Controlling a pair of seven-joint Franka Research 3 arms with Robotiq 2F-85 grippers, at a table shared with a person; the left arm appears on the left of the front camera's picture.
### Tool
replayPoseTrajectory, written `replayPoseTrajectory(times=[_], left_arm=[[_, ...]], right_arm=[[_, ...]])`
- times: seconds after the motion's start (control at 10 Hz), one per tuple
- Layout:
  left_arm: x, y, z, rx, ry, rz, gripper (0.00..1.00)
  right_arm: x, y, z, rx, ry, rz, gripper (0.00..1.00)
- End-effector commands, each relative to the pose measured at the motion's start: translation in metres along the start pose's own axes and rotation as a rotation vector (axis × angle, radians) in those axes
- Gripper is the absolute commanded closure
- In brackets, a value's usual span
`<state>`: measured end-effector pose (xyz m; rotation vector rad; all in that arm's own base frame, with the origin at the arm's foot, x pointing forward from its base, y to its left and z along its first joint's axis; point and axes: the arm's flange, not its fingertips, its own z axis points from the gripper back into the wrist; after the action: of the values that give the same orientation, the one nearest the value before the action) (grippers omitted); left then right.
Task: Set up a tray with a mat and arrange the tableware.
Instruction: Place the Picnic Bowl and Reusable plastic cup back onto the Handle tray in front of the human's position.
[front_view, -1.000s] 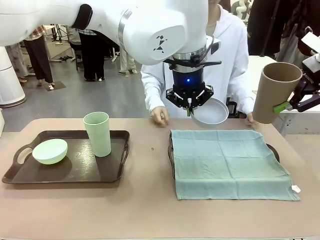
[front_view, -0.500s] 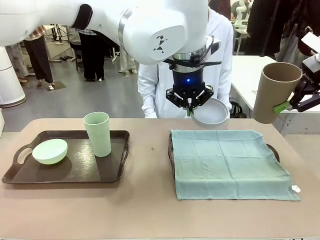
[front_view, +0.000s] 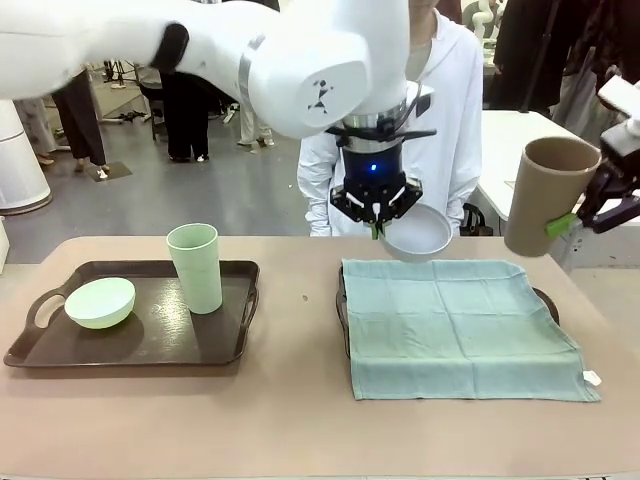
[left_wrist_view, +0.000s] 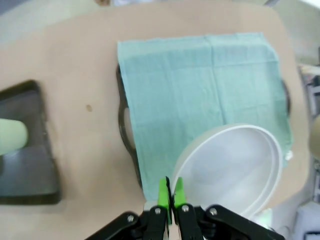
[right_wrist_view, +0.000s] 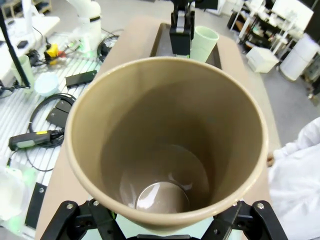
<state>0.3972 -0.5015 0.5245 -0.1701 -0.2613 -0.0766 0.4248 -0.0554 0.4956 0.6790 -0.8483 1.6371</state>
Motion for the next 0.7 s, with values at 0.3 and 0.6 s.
replayPoseTrajectory(times=[0.3, 0.6], left_arm=[[0.038, 0.005, -0.085, -0.019, 0.121, 0.04, 0.96], [0.047, 0.004, -0.119, 0.007, 0.109, 0.035, 0.96]], right_arm=[[-0.086, -0.038, -0.032, 0.06, -0.12, -0.117, 0.16], [-0.108, -0.043, -0.054, 0.091, -0.144, -0.154, 0.16]])
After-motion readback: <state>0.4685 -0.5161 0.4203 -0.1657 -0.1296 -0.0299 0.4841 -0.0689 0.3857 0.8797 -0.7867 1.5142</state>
